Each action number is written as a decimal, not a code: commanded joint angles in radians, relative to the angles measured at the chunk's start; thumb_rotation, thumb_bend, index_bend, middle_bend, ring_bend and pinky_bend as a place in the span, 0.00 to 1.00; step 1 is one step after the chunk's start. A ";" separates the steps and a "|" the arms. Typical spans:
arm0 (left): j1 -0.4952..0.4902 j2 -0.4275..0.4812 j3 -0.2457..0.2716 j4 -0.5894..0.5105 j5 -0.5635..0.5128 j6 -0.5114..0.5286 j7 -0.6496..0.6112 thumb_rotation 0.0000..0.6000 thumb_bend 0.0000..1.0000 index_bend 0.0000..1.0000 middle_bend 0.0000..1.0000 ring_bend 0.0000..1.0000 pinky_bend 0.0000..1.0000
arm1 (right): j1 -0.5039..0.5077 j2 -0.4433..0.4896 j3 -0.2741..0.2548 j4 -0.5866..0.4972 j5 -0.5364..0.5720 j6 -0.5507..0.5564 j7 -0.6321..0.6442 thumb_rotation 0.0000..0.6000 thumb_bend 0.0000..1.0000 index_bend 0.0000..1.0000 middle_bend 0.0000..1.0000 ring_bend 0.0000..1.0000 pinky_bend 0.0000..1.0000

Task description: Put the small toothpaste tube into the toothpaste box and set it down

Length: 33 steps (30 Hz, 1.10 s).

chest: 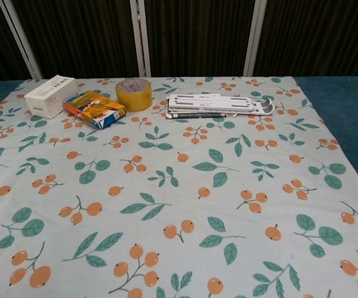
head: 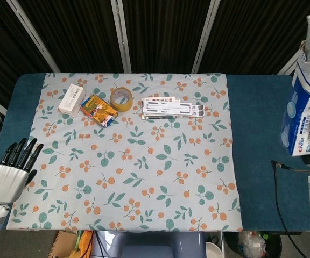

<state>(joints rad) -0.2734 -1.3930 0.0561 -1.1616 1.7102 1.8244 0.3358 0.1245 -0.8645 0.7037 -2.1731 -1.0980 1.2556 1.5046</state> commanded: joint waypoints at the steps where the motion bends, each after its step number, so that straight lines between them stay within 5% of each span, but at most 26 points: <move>1: 0.003 -0.002 -0.003 0.002 0.006 -0.005 0.000 1.00 0.05 0.11 0.10 0.10 0.23 | -0.001 -0.001 0.002 -0.001 0.001 -0.007 0.019 1.00 0.34 0.32 0.44 0.38 0.48; 7: 0.012 -0.001 -0.019 -0.005 0.008 -0.025 -0.001 1.00 0.05 0.11 0.10 0.10 0.23 | -0.021 0.015 0.030 -0.002 0.021 -0.021 0.102 1.00 0.34 0.24 0.39 0.35 0.44; 11: 0.016 0.000 -0.025 -0.011 0.012 -0.031 0.001 1.00 0.05 0.12 0.11 0.10 0.23 | -0.026 0.017 0.038 -0.001 0.035 -0.007 0.089 1.00 0.39 0.43 0.53 0.54 0.58; 18: 0.020 0.002 -0.032 -0.016 0.018 -0.041 0.001 1.00 0.05 0.12 0.11 0.10 0.23 | -0.021 0.033 0.024 0.005 0.036 -0.039 0.044 1.00 0.42 0.48 0.57 0.57 0.61; 23: 0.020 0.004 -0.034 -0.016 0.028 -0.046 -0.006 1.00 0.05 0.13 0.11 0.10 0.23 | 0.008 0.053 -0.044 0.023 -0.011 -0.116 -0.105 1.00 0.42 0.48 0.57 0.57 0.61; 33: 0.024 0.008 -0.045 -0.023 0.029 -0.057 -0.038 1.00 0.05 0.13 0.12 0.10 0.23 | 0.062 -0.074 -0.346 0.142 -0.165 -0.228 -0.626 1.00 0.42 0.48 0.57 0.57 0.61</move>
<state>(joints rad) -0.2495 -1.3853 0.0115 -1.1843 1.7383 1.7680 0.2988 0.1563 -0.8680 0.4803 -2.0917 -1.1992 1.0765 1.0590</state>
